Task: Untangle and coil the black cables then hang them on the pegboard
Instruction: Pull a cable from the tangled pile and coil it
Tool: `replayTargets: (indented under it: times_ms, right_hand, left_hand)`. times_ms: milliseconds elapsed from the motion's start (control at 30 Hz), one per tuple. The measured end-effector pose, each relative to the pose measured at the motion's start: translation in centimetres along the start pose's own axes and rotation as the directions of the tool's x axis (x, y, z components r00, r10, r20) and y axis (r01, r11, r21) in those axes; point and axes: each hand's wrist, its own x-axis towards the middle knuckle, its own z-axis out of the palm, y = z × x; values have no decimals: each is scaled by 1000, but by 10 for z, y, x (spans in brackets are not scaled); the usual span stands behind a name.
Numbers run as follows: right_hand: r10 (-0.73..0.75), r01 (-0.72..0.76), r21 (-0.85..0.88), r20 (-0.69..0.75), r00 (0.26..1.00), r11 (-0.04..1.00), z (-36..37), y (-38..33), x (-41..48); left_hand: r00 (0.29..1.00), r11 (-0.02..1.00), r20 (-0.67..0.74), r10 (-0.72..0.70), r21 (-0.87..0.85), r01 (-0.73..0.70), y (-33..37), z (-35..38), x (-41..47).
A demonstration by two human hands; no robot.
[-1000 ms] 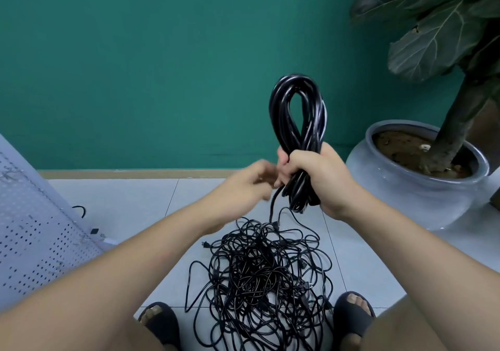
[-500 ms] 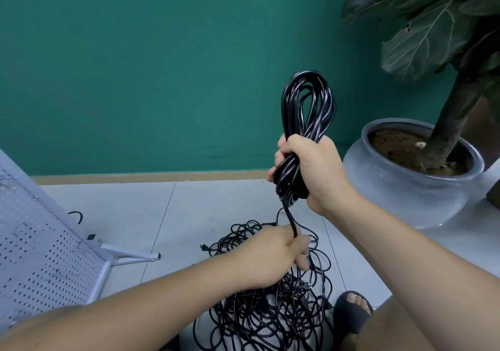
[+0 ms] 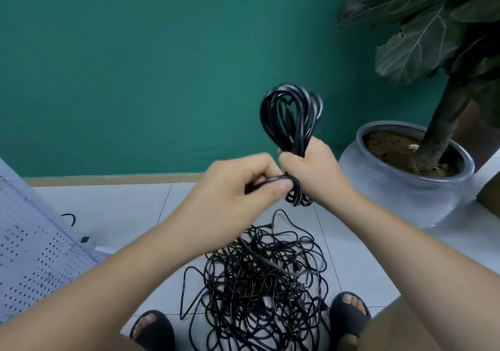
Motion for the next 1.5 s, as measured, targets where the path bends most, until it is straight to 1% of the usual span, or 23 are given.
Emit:
replayTargets:
  times_ms: [67,100,133,233,333,400,567,667,733,800,900,967,1033,1100,1167,1200,1267,1333,1400,1500]
  right_hand:
    - [-33,23,58,182,983,998,6,-4,-10]
    - [-54,30,99,255,965,995,10,-5,-16]
    - [-79,43,126,297,952,991,15,-6,-22]
    - [-119,87,111,328,937,990,27,-10,-32]
    - [-82,41,114,382,920,993,27,-12,-35]
    - [-76,32,116,405,911,993,26,-12,-36]
    - [-133,67,171,412,902,983,26,-12,-38]
    - [-159,89,184,411,898,979,27,-14,-41]
    - [-181,120,169,408,895,978,29,-15,-43]
    - [-175,103,188,420,891,977,29,-16,-44]
    - [-157,72,203,441,884,977,26,-17,-45]
    - [-162,76,203,445,881,976,23,-20,-45]
    - [-155,51,231,458,875,972,20,-24,-44]
    - [-124,-10,271,475,871,963,17,-26,-44]
    - [-107,-27,269,472,875,963,15,-25,-45]
    - [-108,-22,264,467,878,964,13,-23,-46]
    - [-113,-28,291,454,884,956,11,-22,-48]
    - [-89,-96,362,461,883,927,6,-24,-49]
    - [-38,-213,426,508,861,879,1,-22,-48]
    - [-1,-413,554,598,801,723,-5,-22,-45]
  left_hand:
    - [998,999,-70,10,-40,-13,-5,-11,6]
    - [994,999,-105,22,-45,-27,-7,-14,8]
    - [989,998,-141,41,-36,-47,-9,-17,10]
    - [972,996,-217,85,7,-86,-16,-19,15]
    - [955,995,-281,94,44,-85,-22,-25,20]
    - [942,998,-330,60,42,-49,-26,-32,22]
    - [896,997,-436,-79,-18,79,-37,-37,28]
    - [883,976,-426,-195,-171,133,-42,-27,30]
    - [877,959,-413,-245,-237,156,-42,-19,30]
    - [872,940,-390,-294,-284,190,-40,-15,31]
    - [871,882,-311,-382,-404,242,-38,-14,32]
    - [867,846,-288,-406,-478,237,-37,-14,34]
    - [852,853,-338,-400,-479,210,-36,-12,35]
    - [836,891,-396,-379,-400,215,-38,-10,37]
    - [841,903,-388,-378,-353,244,-41,-10,38]
    - [845,886,-359,-396,-390,250,-42,-10,39]
    - [849,813,-286,-445,-525,249,-42,-12,39]
    - [852,764,-264,-453,-607,219,-40,-14,40]
    - [848,712,-265,-459,-681,173,-38,-16,41]
    - [834,640,-279,-475,-760,110,-36,-17,43]
